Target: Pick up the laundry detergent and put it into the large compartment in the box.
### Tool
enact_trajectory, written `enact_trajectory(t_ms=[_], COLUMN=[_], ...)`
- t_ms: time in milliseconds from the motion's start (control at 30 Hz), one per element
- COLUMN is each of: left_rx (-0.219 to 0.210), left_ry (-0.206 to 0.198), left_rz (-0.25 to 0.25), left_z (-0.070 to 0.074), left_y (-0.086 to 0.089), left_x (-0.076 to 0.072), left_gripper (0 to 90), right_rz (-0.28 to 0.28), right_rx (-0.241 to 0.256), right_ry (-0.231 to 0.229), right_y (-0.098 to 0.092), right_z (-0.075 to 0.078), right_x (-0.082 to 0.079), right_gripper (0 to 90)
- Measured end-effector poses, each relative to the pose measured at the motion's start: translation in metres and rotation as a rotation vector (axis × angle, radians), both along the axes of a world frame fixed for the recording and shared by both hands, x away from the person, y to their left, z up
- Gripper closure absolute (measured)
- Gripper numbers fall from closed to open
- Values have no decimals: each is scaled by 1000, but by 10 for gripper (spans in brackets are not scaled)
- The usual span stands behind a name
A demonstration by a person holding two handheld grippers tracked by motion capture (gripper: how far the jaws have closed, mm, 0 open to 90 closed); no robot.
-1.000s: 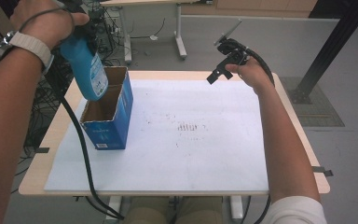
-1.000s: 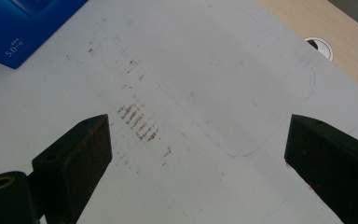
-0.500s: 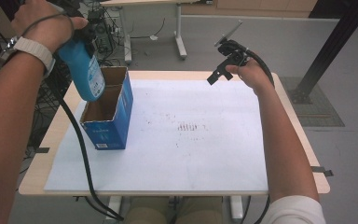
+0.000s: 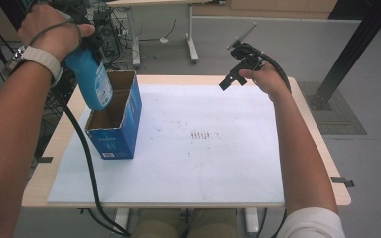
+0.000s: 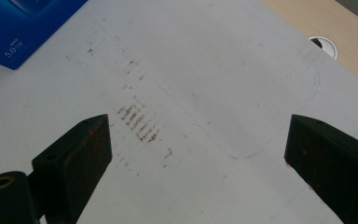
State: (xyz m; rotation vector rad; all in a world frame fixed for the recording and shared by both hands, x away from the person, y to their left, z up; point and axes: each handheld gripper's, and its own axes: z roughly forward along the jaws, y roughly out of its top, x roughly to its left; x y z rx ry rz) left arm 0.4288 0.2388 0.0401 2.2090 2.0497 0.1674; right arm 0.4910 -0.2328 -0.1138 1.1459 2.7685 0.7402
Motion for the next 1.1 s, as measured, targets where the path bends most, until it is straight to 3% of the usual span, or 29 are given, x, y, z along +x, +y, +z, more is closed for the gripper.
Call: enact_trajectory(t_ms=[1100], left_rx=[-13], left_ry=[-1], left_rz=[-1], left_z=[-41], left_y=[2], left_x=[2], left_gripper=[392], right_rz=[-4], right_rx=[10], right_ry=[-7], right_y=[-4], right_z=[0], right_x=[-4], right_gripper=[70])
